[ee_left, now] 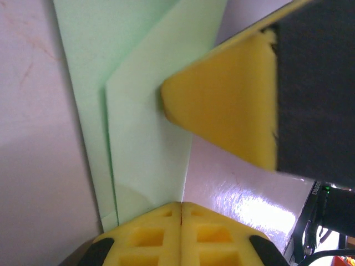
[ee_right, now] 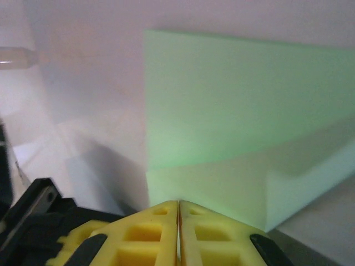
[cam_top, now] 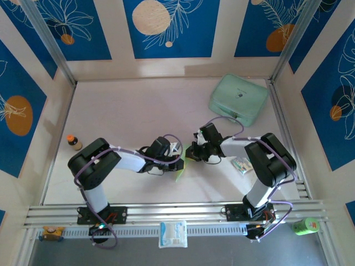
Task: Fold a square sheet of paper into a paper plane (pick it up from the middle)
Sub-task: Fold the wing for the fifth time at the center of the table.
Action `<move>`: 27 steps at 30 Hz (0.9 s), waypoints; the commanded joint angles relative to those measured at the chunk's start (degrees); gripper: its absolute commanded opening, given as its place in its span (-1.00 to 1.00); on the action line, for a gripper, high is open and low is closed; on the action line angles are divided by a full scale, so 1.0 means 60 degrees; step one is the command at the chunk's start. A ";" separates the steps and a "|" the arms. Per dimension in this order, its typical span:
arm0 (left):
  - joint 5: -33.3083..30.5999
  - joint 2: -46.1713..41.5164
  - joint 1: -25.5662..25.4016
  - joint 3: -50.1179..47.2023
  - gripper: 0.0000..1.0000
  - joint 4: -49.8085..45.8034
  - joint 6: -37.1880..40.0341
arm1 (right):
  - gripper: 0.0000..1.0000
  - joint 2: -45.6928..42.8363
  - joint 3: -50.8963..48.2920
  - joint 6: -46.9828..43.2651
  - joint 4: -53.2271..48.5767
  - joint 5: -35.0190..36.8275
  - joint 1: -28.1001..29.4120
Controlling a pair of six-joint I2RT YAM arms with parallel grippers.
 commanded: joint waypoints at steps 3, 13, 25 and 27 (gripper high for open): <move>0.0007 0.0494 0.0030 -0.0596 -1.00 -0.1180 0.0055 | -0.79 0.0251 0.0150 -0.0551 -0.0125 0.0042 -0.0617; -0.0114 0.0421 0.0033 -0.0745 -1.00 -0.1432 0.0141 | -0.77 0.0546 0.0671 -0.0781 -0.0373 0.0066 -0.1487; -0.0143 0.0261 0.0033 -0.0686 -1.00 -0.1469 0.0128 | -0.74 -0.1035 0.0636 -0.0782 -0.0815 -0.0090 -0.1249; -0.0178 0.0220 0.0026 -0.0686 -1.00 -0.1436 0.0112 | -0.74 -0.1143 0.0544 -0.0746 -0.0769 -0.0328 -0.0949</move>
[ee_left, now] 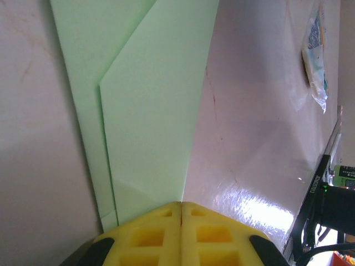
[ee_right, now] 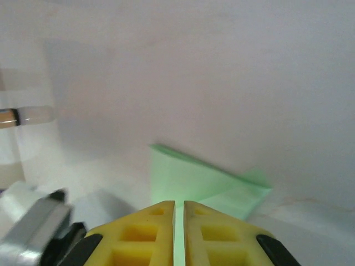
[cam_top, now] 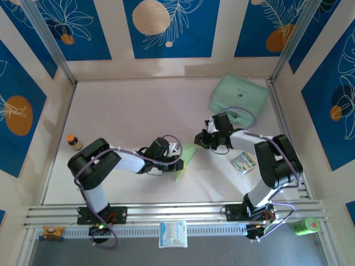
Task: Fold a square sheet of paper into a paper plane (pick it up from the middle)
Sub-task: Fold the wing for the fifth time at the center of the table.
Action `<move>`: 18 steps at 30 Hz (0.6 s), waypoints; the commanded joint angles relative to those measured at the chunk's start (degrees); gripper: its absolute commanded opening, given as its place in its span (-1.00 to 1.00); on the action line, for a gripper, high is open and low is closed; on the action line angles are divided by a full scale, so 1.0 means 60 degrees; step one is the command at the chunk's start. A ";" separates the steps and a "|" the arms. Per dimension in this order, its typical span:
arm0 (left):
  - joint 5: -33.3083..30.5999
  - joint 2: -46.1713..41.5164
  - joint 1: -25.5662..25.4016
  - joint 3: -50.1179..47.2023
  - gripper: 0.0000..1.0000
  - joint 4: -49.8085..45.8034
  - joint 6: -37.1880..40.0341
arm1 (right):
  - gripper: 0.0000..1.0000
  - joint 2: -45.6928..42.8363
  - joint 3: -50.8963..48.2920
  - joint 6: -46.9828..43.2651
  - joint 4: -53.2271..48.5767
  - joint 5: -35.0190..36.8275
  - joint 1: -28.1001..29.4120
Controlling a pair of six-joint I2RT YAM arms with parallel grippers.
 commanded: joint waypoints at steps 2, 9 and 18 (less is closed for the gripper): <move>-0.0206 0.0221 0.0034 -0.0482 -1.00 -0.1768 0.0083 | -0.75 -0.0329 -0.0280 0.0051 -0.0129 -0.0462 0.0704; -0.0215 0.0175 0.0026 -0.0680 -1.00 -0.1149 -0.0304 | -0.83 0.0090 -0.0873 0.0482 0.0277 -0.0306 0.1745; -0.0178 0.0149 0.0026 -0.0720 -1.00 -0.1181 -0.0313 | -0.90 0.0779 -0.1432 0.0542 0.0552 0.0086 0.1682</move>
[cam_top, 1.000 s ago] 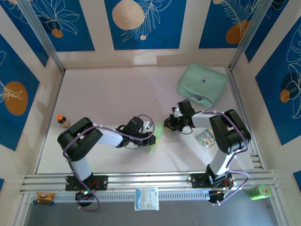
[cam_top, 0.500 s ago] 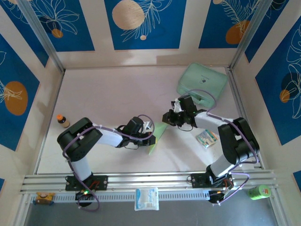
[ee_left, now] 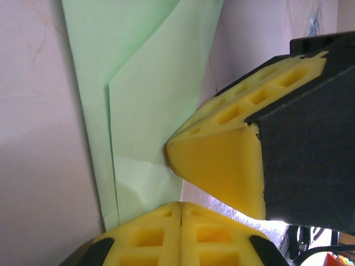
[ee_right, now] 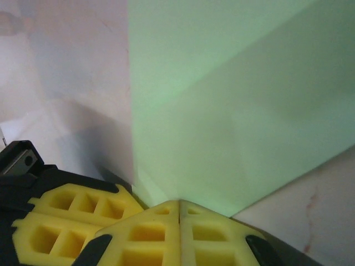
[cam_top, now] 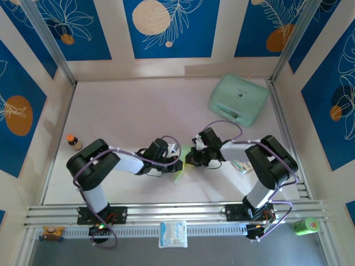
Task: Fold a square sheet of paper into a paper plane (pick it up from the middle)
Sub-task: Fold the wing for the fifth time at the center of the table.
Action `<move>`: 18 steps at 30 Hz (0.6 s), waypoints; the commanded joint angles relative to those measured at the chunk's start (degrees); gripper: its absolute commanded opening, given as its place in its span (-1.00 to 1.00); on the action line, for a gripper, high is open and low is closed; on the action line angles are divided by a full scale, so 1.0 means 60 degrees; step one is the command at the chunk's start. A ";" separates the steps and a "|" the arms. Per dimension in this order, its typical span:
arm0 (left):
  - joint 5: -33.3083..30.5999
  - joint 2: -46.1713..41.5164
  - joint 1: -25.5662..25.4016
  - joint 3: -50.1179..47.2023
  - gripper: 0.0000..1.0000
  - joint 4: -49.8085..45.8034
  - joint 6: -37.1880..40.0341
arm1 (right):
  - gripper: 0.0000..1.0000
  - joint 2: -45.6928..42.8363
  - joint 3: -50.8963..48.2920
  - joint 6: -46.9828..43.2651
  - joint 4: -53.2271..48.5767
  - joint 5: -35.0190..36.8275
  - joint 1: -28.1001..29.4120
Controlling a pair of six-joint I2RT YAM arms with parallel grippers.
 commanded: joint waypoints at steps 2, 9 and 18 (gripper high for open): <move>-0.0199 0.0277 0.0036 -0.0438 -1.00 -0.1512 -0.0008 | -0.90 0.0284 -0.0187 -0.0003 -0.0095 0.0395 -0.0276; -0.0162 0.0364 0.0037 -0.0386 -1.00 -0.1685 0.0122 | -0.89 0.0362 0.0253 -0.0255 -0.0385 0.0614 -0.0680; -0.0163 0.0325 0.0035 -0.0456 -1.00 -0.1861 0.0226 | -0.89 0.0393 0.0546 -0.0336 -0.0378 0.0421 -0.1298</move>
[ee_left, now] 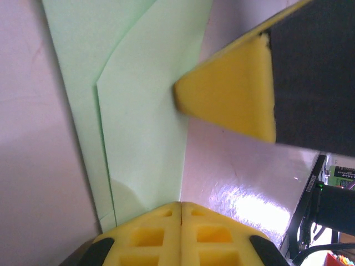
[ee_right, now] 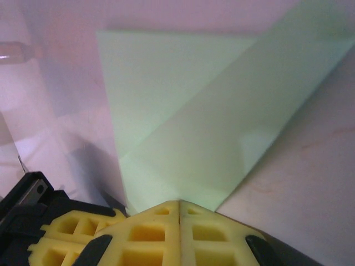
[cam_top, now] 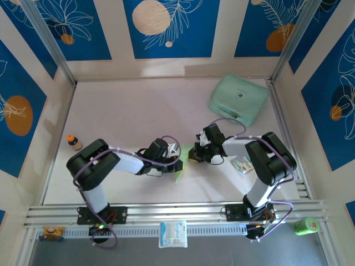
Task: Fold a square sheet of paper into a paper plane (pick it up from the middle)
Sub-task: Fold the wing for the fifth time at the center of the table.
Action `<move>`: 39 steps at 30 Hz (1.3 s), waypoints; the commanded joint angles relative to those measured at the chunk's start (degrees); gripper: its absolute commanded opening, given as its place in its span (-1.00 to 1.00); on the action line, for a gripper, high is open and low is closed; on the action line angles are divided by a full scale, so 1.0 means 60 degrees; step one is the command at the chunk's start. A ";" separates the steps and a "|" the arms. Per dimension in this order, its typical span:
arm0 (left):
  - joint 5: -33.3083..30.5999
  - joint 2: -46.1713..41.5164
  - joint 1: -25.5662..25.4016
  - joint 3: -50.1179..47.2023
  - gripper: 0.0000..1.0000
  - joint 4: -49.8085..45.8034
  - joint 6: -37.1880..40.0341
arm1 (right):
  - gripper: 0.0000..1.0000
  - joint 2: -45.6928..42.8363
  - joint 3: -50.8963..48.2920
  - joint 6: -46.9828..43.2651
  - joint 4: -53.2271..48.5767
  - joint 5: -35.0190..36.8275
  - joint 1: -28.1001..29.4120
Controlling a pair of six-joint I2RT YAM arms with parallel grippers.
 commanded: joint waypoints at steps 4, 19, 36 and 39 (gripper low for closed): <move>-0.0188 0.0294 0.0029 -0.0431 -1.00 -0.1883 0.0191 | -0.87 -0.0514 0.0165 -0.0318 -0.0153 0.0357 -0.0187; -0.0198 0.0176 0.0032 -0.0499 -1.00 -0.1883 0.0221 | -0.88 0.0422 0.0330 -0.0437 0.0058 0.0521 0.0233; -0.0041 0.0438 0.0037 -0.0608 -1.00 -0.1751 0.0265 | -0.88 0.1101 0.1286 -0.0599 -0.0464 0.1251 -0.1103; -0.0041 0.0438 0.0027 -0.0629 -1.00 -0.1737 0.0250 | -0.87 0.1036 0.1231 -0.0555 -0.0237 0.1313 -0.1266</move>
